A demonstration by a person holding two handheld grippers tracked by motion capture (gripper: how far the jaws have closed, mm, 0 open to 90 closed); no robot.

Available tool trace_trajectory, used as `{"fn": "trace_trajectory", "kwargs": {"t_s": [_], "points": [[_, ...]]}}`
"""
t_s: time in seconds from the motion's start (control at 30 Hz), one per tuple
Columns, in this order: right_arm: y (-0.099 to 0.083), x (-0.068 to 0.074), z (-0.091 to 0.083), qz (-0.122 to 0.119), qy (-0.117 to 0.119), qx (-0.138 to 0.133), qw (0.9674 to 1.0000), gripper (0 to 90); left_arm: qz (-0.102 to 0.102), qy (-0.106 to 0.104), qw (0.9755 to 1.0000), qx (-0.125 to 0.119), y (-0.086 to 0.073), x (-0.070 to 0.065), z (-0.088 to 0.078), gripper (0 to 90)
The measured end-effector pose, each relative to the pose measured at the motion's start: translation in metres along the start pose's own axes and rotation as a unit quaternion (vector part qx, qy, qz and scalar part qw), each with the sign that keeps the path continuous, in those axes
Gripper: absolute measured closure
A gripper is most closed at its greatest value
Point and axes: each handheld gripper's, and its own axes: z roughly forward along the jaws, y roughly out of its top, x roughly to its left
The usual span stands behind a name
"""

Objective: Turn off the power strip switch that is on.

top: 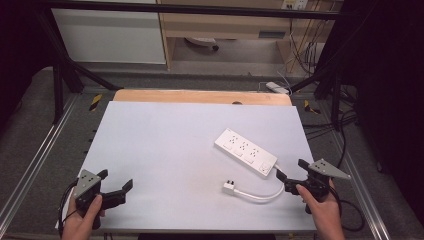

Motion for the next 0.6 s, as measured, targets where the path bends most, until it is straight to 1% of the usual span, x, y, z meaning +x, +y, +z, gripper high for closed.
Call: {"fn": "trace_trajectory", "kwargs": {"t_s": [0.1,0.13,0.3,0.33,0.43,0.5,0.6], "points": [[0.0017,-0.0021,-0.0011,0.0,0.001,0.002,1.0,4.3,-0.004,0.002,1.0,-0.003,-0.0002,-0.0004,-0.0007,5.1],[0.0025,-0.0025,-0.0013,0.001,0.002,0.001,1.0,4.3,0.001,-0.001,1.0,0.001,-0.0007,-0.0003,0.0001,5.1],[0.0058,-0.0037,-0.0034,0.002,0.003,-0.004,1.0,4.3,0.003,-0.001,1.0,0.003,-0.0005,-0.0006,0.0005,5.1],[0.0061,-0.0037,-0.0034,0.002,0.004,-0.004,1.0,4.3,0.0,-0.001,1.0,0.003,-0.0006,-0.0007,0.0006,5.1],[0.0069,-0.0042,-0.0034,0.002,0.004,0.0,1.0,4.3,0.002,-0.002,1.0,0.003,-0.0005,-0.0008,0.0008,5.1],[0.0073,-0.0038,-0.0032,-0.001,0.006,0.003,1.0,4.3,0.003,-0.001,1.0,0.003,-0.0004,-0.0012,0.0005,5.1],[0.008,-0.0033,-0.0034,-0.003,0.007,0.003,1.0,4.3,0.002,-0.002,1.0,0.004,-0.0007,-0.0013,0.001,5.1]]}}
